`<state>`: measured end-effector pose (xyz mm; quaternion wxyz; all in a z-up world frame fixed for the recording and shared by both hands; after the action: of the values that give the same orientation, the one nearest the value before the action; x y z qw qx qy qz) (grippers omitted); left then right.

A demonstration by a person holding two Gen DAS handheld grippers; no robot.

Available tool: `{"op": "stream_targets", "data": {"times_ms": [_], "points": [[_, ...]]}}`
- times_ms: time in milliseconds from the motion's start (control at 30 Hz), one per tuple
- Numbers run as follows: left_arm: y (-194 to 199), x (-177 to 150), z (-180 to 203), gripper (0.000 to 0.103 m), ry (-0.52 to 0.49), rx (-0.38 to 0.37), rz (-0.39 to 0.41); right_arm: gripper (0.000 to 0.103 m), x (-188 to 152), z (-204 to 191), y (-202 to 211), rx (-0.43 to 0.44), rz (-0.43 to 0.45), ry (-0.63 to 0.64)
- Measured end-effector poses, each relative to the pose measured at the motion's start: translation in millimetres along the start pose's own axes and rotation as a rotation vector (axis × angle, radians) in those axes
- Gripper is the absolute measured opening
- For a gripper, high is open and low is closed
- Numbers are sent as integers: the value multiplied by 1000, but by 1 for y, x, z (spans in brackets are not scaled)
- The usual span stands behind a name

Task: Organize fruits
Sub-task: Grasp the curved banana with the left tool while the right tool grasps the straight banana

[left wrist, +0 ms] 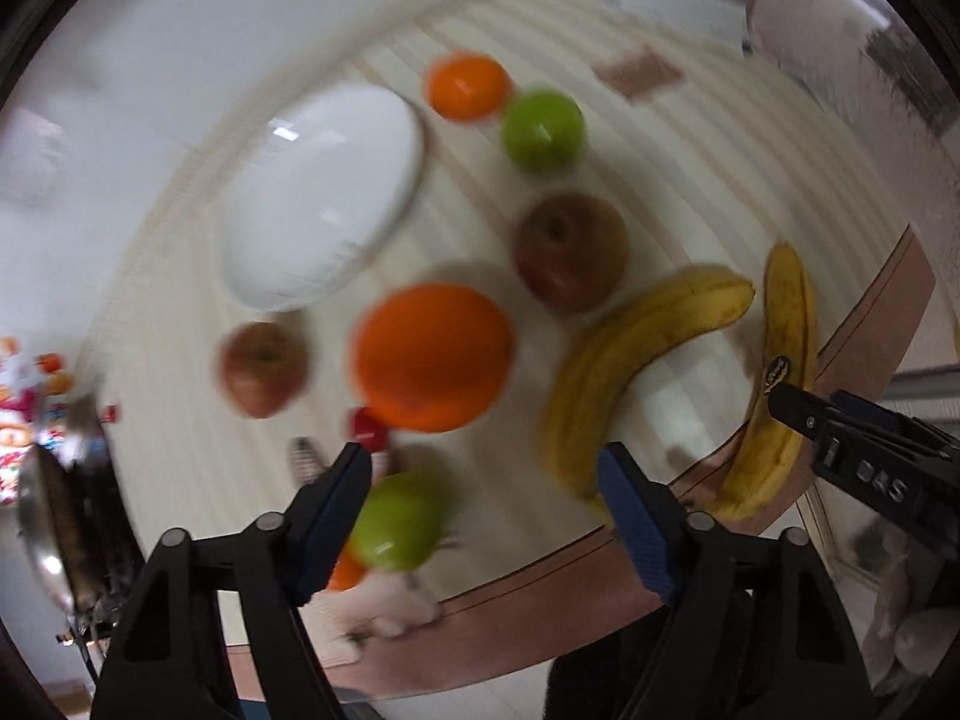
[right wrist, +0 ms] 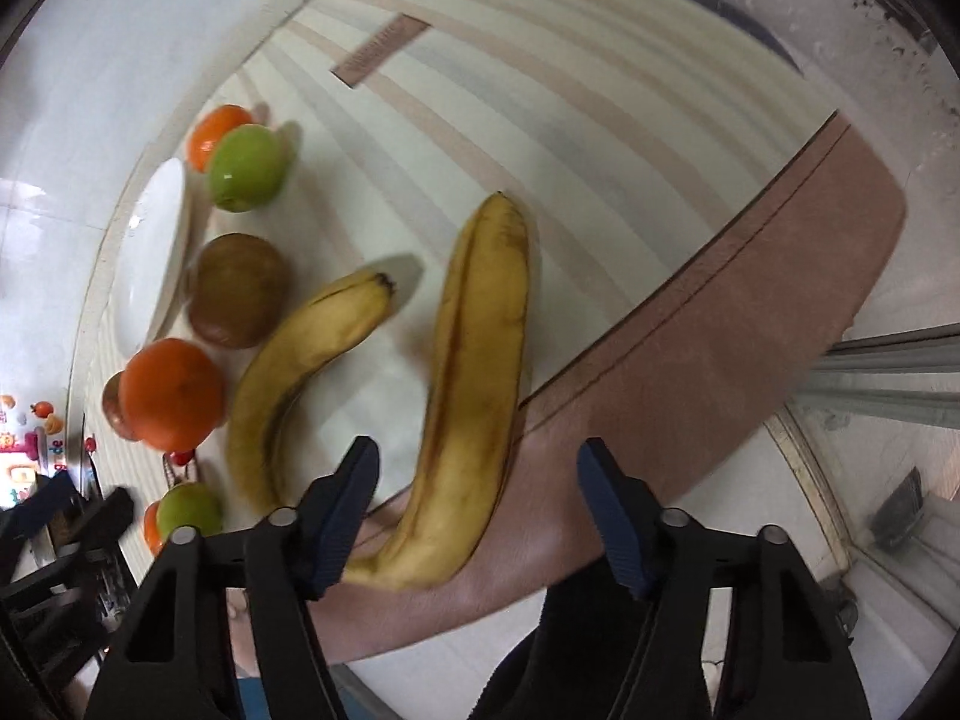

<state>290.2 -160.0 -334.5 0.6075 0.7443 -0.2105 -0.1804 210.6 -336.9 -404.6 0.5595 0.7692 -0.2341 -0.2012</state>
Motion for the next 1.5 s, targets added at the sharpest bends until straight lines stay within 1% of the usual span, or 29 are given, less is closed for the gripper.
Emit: {"op": "stream_targets", "data": {"times_ms": [33, 67, 100, 133, 167, 233, 267, 300, 367, 433, 500, 633, 700, 767, 833, 867, 933, 1033, 1067, 1100, 1133, 1233, 1300, 1400, 1500], "points": [[-12, 4, 6, 69, -13, -8, -28, 60, 1, 1, -5, 1, -10, 11], [-19, 7, 10, 69, -22, -9, -45, 57, 1, 2, -9, 0, -24, 21], [-28, 10, 16, 69, -41, -11, -66, 56, 1, 2, -11, 8, -32, 26], [-29, 10, 19, 69, -46, 8, -62, 56, 1, 3, -14, 15, -38, 29], [-25, 13, 25, 69, -71, 38, -33, 55, 0, 2, -14, 17, -45, 31], [-19, 19, 37, 67, -131, 29, -2, 52, 0, 0, -19, 25, -63, 39], [-18, 20, 42, 63, -148, 30, 0, 50, -1, -1, -22, 31, -74, 42], [-18, 20, 46, 62, -159, 39, -12, 50, 0, -6, -25, 34, -82, 44], [-18, 20, 48, 62, -162, 54, -17, 50, 2, -12, -28, 37, -98, 60], [-19, 19, 52, 62, -181, 88, -10, 47, 2, -15, -33, 35, -104, 64], [-19, 13, 54, 60, -184, 98, -19, 43, -1, -18, -36, 22, -105, 62], [-16, -2, 50, 59, -135, 48, -34, 42, -4, -24, -37, 6, -86, 104], [-15, -10, 45, 59, -118, 37, -38, 41, -3, -23, -34, -39, -92, 156], [-14, -17, 40, 59, -105, 26, -45, 39, -3, -12, -26, -98, -82, 188], [-20, -16, 46, 60, -87, 27, -70, 38, 0, -2, -20, -147, -70, 223], [-24, -19, 45, 60, -75, 29, -95, 37, 3, 3, -16, -155, -66, 226], [-29, -21, 46, 60, -51, 21, -112, 37, 6, 9, -15, -140, -80, 225], [-41, -18, 44, 60, -2, -12, -140, 38, 6, 12, -15, -111, -84, 198], [-45, -16, 43, 58, 18, -24, -149, 38, 6, 11, -17, -114, -80, 196], [-49, -13, 42, 53, 43, -40, -150, 38, 9, 12, -18, -119, -76, 195], [-53, -9, 38, 31, 70, -64, -149, 38, 9, 10, -23, -125, -69, 195], [-60, -6, 31, 31, 125, -90, -159, 38, 7, 5, -22, -129, -56, 192], [-58, -12, 34, 30, 139, -117, -152, 37, 6, 13, -15, -129, -50, 204], [-51, -25, 51, 31, 143, -188, -162, 37, 4, 11, -12, -143, -48, 229], [-48, -35, 70, 31, 107, -262, -187, 37, 2, 11, -12, -126, -58, 229]]}}
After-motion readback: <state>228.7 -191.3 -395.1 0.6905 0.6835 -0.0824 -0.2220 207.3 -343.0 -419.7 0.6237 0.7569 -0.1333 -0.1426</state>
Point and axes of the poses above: each gripper's, at about its wrist camera, not at the fingertips, and y roughly against the way its jaws point, z to its right, x to its top, the point moved 6 cm from there along -y, roughly the way its jaws point, and after that the axes turned 6 degrees about -z, right-handed, at the moved point
